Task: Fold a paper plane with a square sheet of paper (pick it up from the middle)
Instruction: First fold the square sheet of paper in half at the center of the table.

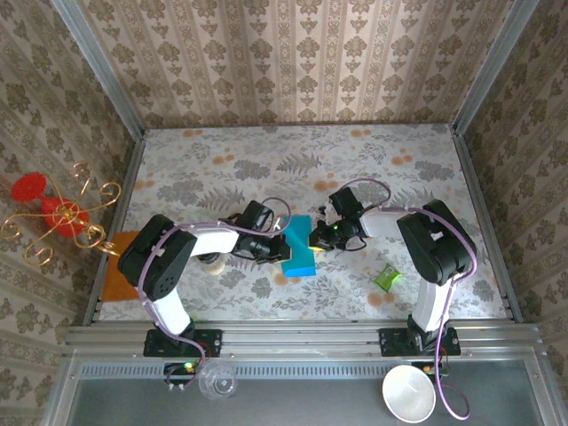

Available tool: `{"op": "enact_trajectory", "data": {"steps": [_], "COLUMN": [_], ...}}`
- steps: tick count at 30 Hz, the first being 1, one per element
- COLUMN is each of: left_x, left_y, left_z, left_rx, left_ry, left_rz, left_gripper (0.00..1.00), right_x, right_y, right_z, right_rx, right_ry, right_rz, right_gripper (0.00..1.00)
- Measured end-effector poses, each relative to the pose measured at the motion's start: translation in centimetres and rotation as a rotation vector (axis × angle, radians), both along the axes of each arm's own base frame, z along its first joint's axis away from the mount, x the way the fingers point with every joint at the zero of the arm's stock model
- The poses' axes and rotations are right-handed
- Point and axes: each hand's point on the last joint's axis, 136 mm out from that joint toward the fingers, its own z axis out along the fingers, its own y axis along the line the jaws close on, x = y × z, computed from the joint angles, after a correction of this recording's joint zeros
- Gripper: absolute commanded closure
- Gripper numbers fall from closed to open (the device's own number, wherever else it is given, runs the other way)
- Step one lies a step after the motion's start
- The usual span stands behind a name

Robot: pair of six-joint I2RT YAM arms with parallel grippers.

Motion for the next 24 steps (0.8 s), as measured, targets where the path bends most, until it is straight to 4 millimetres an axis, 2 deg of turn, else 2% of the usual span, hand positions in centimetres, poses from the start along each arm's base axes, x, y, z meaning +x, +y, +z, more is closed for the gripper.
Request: {"op": "enact_trajectory", "data": {"steps": [6,9,11,15,17,20,24], "left_x": [-2.9,-4.1,-4.0,-2.3,-1.4,-1.0,-1.9], "left_y": [2.8,3.9,3.4,0.6,-0.8,-2.0,-1.8], "left_z": [0.1,0.8,1.9,4.5,4.9,3.3,0.8], "left_rx": [0.063,0.110,0.112,0.073,0.055,0.065,0.117], "left_ry": [0.019,0.044,0.022,-0.073,-0.100,-0.090,-0.043], "left_rz": [-0.016,-0.020,-0.030,-0.058,-0.067,-0.082,-0.099], "left_gripper": [0.93,0.93,0.93,0.93,0.93,0.93,0.93], "right_x": [0.0,0.0,0.0,0.0,0.0,0.0,0.0], "right_y": [0.0,0.0,0.0,0.0,0.0,0.0,0.0], "right_z": [0.0,0.0,0.0,0.0,0.0,0.0,0.0], "right_rx": [0.002,0.001,0.002,0.002,0.002,0.002,0.002], "right_ry": [-0.001,0.001,0.002,0.005,0.006,0.006,0.006], "right_rz": [-0.003,-0.005,-0.006,-0.011,-0.012,-0.012,-0.013], "right_gripper": [0.95,0.95,0.95,0.95,0.95,0.95,0.95]}}
